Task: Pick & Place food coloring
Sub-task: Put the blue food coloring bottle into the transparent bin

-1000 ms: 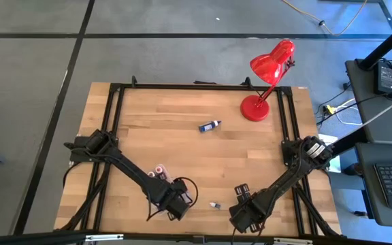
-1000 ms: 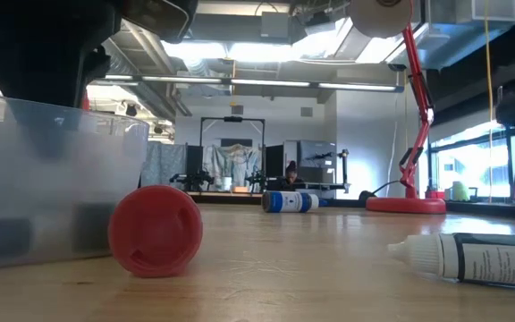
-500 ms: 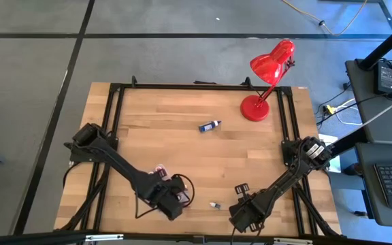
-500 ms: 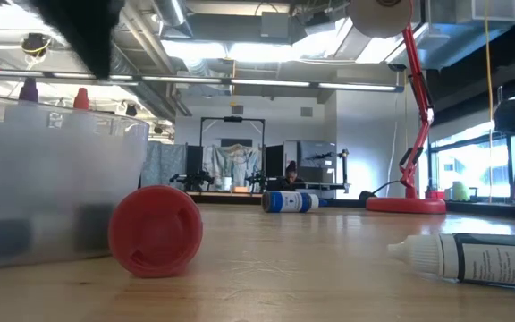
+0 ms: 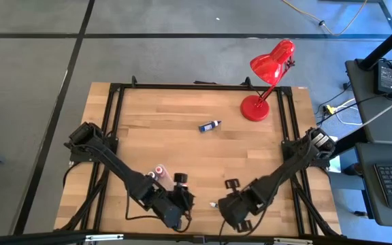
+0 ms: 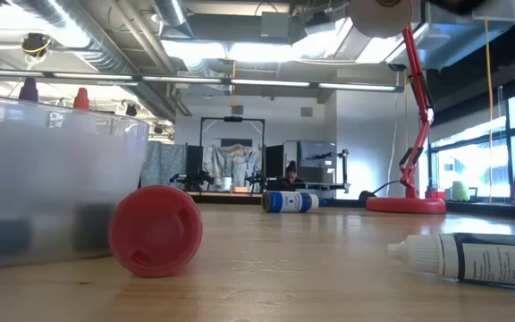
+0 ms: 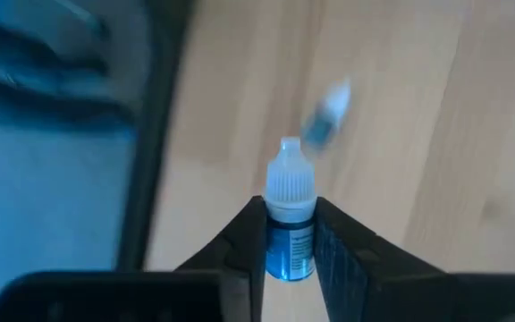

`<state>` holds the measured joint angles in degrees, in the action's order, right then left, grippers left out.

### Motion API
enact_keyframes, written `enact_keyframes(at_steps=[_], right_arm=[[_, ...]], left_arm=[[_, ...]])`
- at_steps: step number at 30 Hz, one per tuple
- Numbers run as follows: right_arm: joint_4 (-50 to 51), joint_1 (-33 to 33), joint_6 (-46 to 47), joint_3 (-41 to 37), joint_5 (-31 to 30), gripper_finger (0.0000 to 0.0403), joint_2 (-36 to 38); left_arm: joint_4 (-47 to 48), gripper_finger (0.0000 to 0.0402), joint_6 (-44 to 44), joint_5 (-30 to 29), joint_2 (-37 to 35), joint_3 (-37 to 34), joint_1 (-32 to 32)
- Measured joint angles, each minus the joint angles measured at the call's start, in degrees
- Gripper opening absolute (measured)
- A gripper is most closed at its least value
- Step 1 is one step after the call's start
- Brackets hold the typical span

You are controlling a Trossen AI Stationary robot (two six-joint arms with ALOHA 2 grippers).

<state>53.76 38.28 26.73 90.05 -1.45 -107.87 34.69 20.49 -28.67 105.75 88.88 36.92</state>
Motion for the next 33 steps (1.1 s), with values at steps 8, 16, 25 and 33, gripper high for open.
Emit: enact_keyframes(at_steps=[8, 16, 25, 33], right_arm=[[-4.4, -3.8, -6.2, 7.7, 3.1, 0.0080, 0.1], [-7.4, -5.4, -6.4, 9.2, 7.3, 0.0082, 0.1], [-10.7, -7.0, -6.3, 9.2, 7.4, 0.0082, 0.1], [-11.6, -8.3, -6.2, 9.1, 7.7, 0.0083, 0.1]], left_arm=[[-13.5, 0.0109, -20.7, 0.1, 0.0, 0.0, -1.5], [-15.3, 0.0111, -29.3, 1.3, 0.0, 0.0, -1.4], [-16.2, 0.0108, -32.3, 2.9, 0.0, 0.0, -1.4], [-16.3, 0.0106, -36.2, 2.9, 0.0, 0.0, -1.2]])
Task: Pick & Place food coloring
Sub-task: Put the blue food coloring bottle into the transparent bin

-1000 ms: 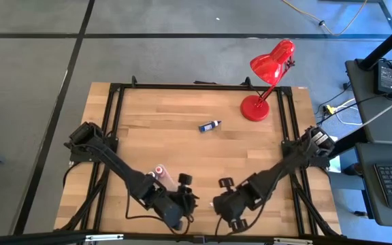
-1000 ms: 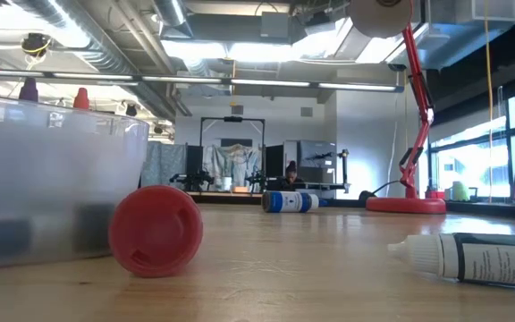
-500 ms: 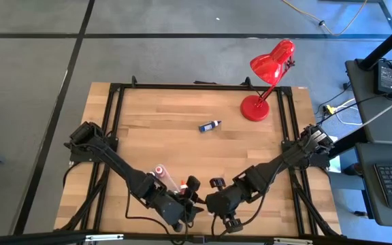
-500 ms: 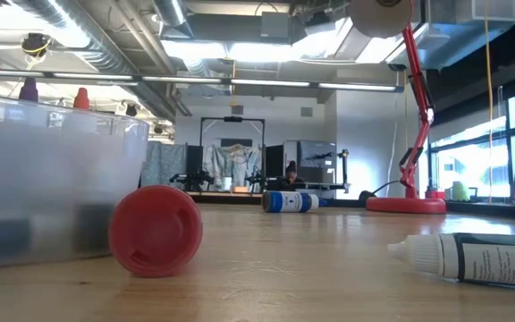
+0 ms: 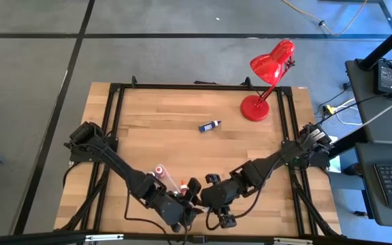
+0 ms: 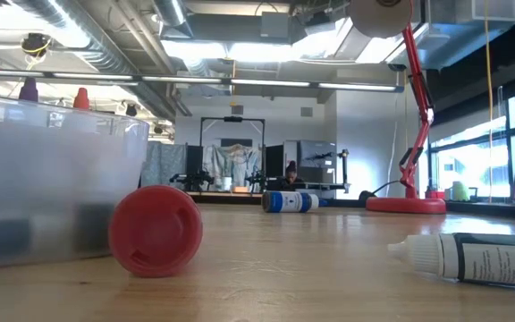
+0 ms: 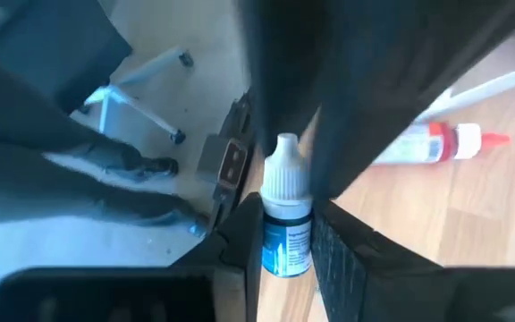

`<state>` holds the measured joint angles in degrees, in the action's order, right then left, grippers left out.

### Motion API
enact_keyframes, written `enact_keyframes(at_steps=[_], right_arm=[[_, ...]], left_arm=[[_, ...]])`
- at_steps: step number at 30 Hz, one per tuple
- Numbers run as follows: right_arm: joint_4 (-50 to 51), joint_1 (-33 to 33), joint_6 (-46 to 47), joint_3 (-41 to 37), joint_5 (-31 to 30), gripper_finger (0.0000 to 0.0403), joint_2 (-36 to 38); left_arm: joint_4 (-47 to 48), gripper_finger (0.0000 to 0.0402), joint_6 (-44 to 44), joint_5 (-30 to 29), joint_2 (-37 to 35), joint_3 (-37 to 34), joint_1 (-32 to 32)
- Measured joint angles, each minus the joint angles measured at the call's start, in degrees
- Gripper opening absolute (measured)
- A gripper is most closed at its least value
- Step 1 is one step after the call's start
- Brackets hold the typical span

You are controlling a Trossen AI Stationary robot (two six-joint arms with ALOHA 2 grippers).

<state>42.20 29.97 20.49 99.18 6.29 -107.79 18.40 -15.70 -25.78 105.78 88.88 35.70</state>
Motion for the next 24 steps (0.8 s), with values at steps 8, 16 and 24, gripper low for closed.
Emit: enact_keyframes(at_steps=[8, 16, 24], right_arm=[[-1.7, -0.7, 0.1, 0.0, 0.1, 0.0083, 0.0], [-1.8, -0.8, 0.0, 0.0, -0.2, 0.0083, 0.0], [-1.8, -0.8, 0.1, 0.0, -0.2, 0.0083, 0.0]], left_arm=[[-0.7, 0.0102, -1.8, -0.5, 0.0, 0.0, 0.1], [-0.4, 0.0101, -2.0, -1.6, 0.0, 0.0, 0.1], [-0.3, 0.0061, -2.2, -2.7, 0.0, 0.0, 0.1]])
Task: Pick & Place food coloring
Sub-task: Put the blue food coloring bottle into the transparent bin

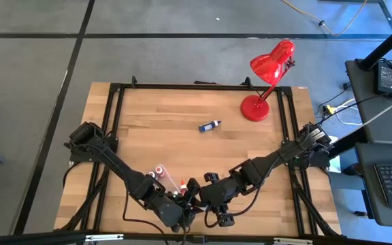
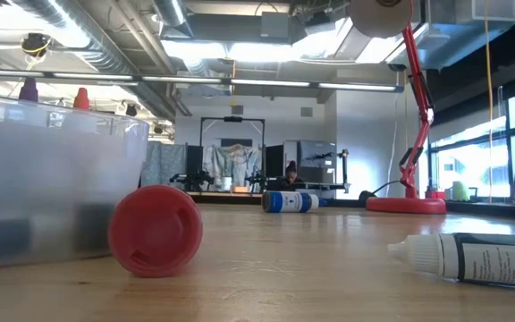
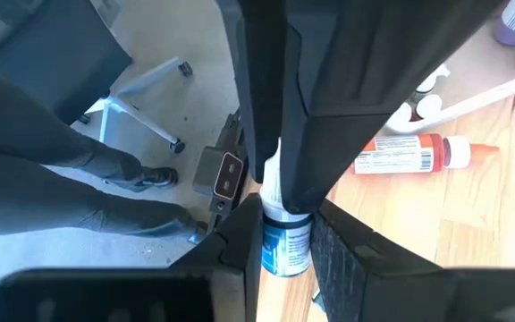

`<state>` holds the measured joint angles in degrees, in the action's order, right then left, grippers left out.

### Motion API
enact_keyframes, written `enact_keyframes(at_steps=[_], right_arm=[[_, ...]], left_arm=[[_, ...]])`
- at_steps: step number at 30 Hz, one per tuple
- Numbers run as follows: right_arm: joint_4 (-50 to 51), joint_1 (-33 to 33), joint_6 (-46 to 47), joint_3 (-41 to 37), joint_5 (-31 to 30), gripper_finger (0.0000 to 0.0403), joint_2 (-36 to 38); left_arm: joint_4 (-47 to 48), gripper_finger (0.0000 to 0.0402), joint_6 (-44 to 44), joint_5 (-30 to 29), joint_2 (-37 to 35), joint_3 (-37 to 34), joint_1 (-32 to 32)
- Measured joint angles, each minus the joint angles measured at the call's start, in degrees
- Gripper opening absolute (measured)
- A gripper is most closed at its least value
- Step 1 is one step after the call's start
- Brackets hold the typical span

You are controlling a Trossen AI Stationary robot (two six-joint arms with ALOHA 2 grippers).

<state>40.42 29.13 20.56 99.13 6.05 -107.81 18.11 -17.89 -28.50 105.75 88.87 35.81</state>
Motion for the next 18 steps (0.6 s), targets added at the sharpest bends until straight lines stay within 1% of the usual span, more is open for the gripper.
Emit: enact_keyframes(at_steps=[3, 6, 9, 13, 16, 18], right_arm=[[0.1, 0.0, 0.0, 0.0, 0.1, 0.0086, 0.0], [1.1, 0.0, -0.1, 0.0, 0.8, 0.0094, 0.0], [1.7, 0.0, 1.1, 0.0, 1.0, 0.0110, 0.0], [4.2, 0.0, 3.7, 0.0, 1.2, 0.0158, 0.0], [8.5, 0.0, 4.9, 0.0, -1.7, 0.0203, 0.0], [11.2, 0.0, 5.2, 0.0, -4.6, 0.0228, 0.0]], left_arm=[[0.0, 0.0048, 0.0, -0.1, 0.0, 0.0, 0.0], [-0.2, 0.0048, 0.1, -0.4, 0.0, 0.0, 0.0], [-0.2, 0.0055, 0.7, -0.9, 0.0, 0.0, 0.1], [0.8, 0.0056, 3.9, -1.4, 0.0, 0.0, 0.5], [3.0, 0.0055, 8.4, -1.5, 0.0, 0.0, 1.2], [5.6, 0.0055, 13.7, -1.2, 0.0, 0.0, 2.0]])
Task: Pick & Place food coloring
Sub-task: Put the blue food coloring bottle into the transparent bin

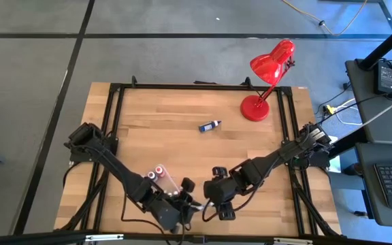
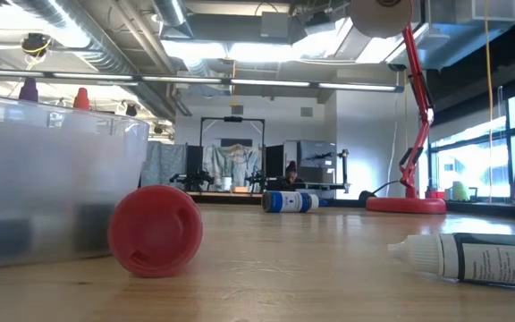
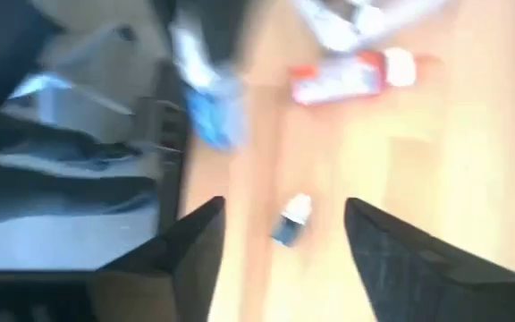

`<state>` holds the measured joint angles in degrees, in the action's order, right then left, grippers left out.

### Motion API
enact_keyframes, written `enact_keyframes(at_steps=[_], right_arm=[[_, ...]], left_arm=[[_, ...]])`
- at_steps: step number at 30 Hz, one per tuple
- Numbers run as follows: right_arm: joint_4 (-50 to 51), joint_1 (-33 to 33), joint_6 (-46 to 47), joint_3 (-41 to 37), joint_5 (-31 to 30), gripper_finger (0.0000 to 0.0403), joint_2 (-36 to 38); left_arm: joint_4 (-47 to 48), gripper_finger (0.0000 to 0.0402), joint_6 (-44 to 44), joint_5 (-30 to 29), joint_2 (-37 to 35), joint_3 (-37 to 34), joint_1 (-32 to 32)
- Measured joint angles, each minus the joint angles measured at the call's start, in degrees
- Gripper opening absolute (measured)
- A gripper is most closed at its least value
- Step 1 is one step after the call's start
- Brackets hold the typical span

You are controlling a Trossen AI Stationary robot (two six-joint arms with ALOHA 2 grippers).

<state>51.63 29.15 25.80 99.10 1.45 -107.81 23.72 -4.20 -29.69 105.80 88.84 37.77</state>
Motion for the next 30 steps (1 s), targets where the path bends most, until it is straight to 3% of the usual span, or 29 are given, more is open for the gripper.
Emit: enact_keyframes(at_steps=[6, 15, 22, 30], right_arm=[[1.5, 1.2, 5.0, -2.9, -5.2, 0.0266, 0.0], [-10.7, 4.0, 9.7, -14.0, -5.7, 0.0255, 0.0], [-24.1, 6.0, 8.4, -23.5, -5.9, 0.0237, 0.0], [-31.8, 6.8, 8.5, -31.0, -7.0, 0.0214, 0.0]], left_arm=[[11.5, 0.0055, 26.7, 0.7, 0.0, 0.0, 2.3], [31.6, 0.0055, 62.4, 3.4, 0.1, 0.0, 3.7], [34.7, 0.0055, 74.4, 11.8, 1.9, -1.1, 3.3], [34.8, 0.0057, 83.4, 12.8, 2.9, -3.3, 2.4]])
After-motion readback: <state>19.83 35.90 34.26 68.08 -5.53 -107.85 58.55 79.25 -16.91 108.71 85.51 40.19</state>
